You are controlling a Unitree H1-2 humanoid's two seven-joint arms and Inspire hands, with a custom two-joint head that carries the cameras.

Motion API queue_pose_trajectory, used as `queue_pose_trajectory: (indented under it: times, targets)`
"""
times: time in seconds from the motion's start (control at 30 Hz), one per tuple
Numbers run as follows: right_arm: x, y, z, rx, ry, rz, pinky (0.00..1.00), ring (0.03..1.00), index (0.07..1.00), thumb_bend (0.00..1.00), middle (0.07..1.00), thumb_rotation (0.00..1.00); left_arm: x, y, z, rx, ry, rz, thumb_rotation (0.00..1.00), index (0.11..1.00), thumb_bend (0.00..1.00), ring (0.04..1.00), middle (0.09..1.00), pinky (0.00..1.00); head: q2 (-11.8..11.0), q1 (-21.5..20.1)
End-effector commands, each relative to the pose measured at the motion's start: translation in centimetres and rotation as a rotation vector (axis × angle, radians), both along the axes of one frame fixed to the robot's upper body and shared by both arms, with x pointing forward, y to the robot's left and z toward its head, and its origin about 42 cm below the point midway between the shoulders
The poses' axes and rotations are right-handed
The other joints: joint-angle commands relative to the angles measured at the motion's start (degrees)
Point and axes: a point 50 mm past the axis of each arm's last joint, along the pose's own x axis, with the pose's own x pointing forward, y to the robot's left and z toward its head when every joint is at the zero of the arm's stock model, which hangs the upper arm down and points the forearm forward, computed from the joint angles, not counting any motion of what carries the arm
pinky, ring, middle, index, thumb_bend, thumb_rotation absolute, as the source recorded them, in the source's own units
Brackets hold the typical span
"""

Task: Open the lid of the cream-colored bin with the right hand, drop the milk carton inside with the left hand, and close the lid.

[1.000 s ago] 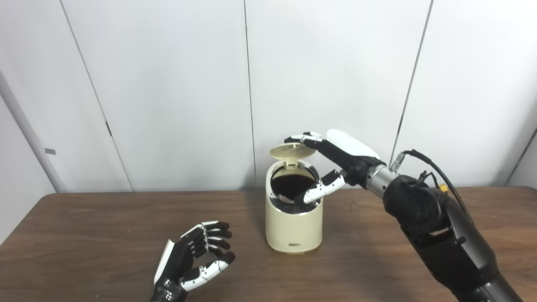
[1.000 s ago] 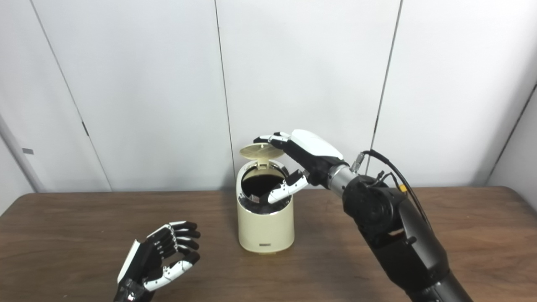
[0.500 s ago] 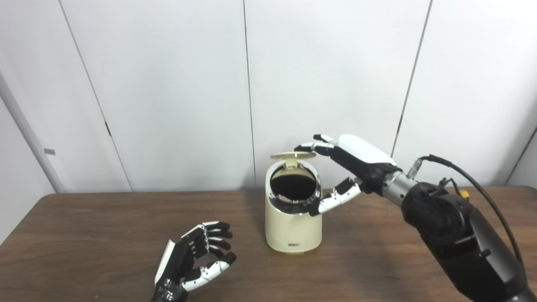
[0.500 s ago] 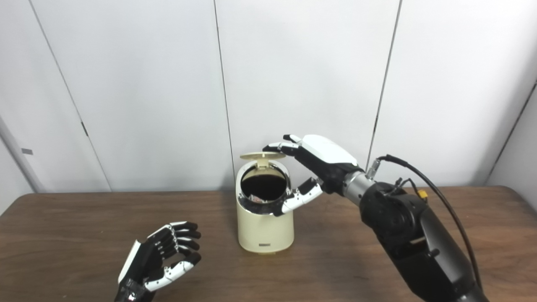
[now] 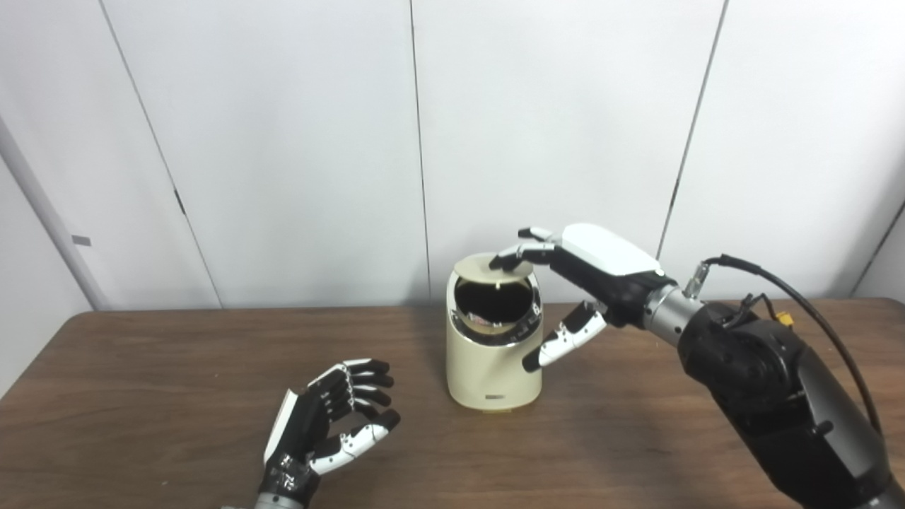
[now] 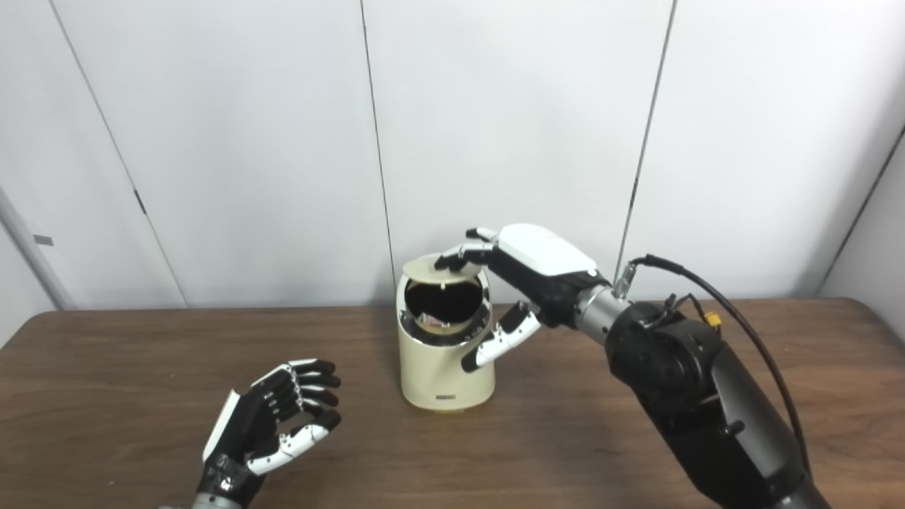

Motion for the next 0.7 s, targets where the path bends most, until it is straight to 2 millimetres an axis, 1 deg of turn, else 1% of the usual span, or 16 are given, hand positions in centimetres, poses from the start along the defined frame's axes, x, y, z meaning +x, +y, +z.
queue_pose_trajectory:
  times: [0.0, 0.1, 0.2, 0.37, 0.47, 0.67]
  targets:
    - [-0.4, 0.1, 2.0, 0.006, -0.056, 0.026, 0.92, 0.988, 0.806, 0.79, 0.81, 0.3, -0.5, -0.4, -0.5, -0.019, 0.012, 0.002, 0.2, 0.702, 0.66, 0.578, 0.653, 0.47, 0.16, 0.11]
    - [-0.5, 0.3, 1.8, -0.004, -0.044, 0.033, 0.9, 0.985, 0.808, 0.78, 0.815, 0.31, -0.5, -0.5, -0.4, -0.022, 0.013, 0.002, 0.19, 0.701, 0.66, 0.577, 0.652, 0.46, 0.28, 0.12]
    - [-0.7, 0.5, 1.7, -0.018, -0.04, 0.042, 0.89, 0.99, 0.811, 0.78, 0.821, 0.33, -0.5, -0.5, -0.3, -0.022, 0.011, 0.004, 0.21, 0.702, 0.67, 0.577, 0.651, 0.46, 0.44, 0.18]
    - [-0.7, 0.7, 1.3, -0.043, -0.042, 0.051, 0.93, 0.985, 0.805, 0.79, 0.808, 0.33, -0.5, -0.6, -0.4, -0.028, 0.014, 0.003, 0.2, 0.705, 0.66, 0.58, 0.653, 0.47, 0.53, 0.3]
    - [-0.7, 0.7, 1.0, -0.049, -0.029, 0.049, 0.95, 0.986, 0.808, 0.79, 0.808, 0.33, -0.5, -0.6, -0.4, -0.027, 0.014, 0.004, 0.22, 0.703, 0.68, 0.578, 0.652, 0.47, 0.54, 0.27]
    - [-0.8, 0.8, 0.1, -0.063, -0.009, 0.061, 0.96, 0.973, 0.802, 0.81, 0.794, 0.32, -0.5, -0.7, -0.4, -0.026, 0.011, 0.005, 0.21, 0.702, 0.67, 0.582, 0.653, 0.47, 0.62, 0.4]
